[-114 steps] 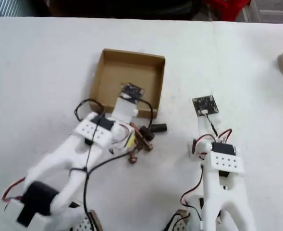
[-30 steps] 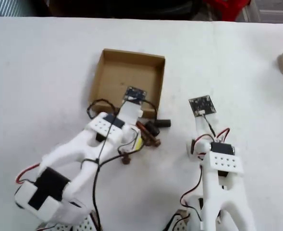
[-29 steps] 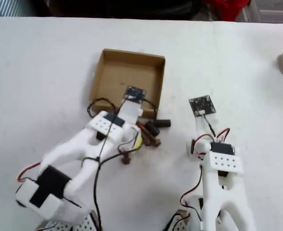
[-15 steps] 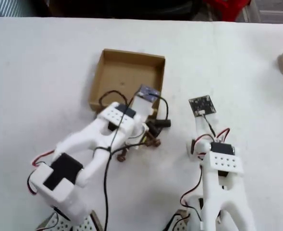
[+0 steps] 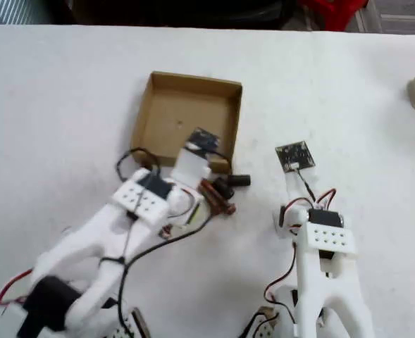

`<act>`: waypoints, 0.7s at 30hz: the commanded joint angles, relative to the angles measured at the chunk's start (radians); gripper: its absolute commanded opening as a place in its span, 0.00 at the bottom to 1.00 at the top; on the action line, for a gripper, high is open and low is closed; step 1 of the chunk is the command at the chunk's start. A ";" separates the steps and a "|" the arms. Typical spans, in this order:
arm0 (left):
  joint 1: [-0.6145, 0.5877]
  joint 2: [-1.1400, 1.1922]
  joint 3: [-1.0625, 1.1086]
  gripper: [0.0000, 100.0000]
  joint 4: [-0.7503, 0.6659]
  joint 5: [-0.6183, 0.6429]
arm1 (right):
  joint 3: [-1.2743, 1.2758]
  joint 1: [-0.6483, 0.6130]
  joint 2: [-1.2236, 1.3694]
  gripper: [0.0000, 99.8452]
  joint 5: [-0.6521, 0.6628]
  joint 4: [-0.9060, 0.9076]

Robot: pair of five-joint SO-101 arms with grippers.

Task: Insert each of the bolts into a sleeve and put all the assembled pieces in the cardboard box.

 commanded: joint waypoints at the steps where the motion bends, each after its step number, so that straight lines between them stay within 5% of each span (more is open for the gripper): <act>1: -0.147 -0.283 0.063 0.02 -0.009 -0.006 | -0.008 -0.004 -0.016 0.02 0.014 -0.016; 9: -0.550 -0.535 0.126 0.02 -0.015 0.000 | -0.006 -0.004 -0.016 0.02 0.014 -0.016; 15: -0.918 -0.533 0.130 0.02 -0.046 0.290 | -0.006 -0.005 -0.016 0.02 0.014 -0.016; 21: -1.081 -0.410 0.120 0.02 -0.109 0.330 | -0.006 -0.005 -0.016 0.02 0.014 -0.016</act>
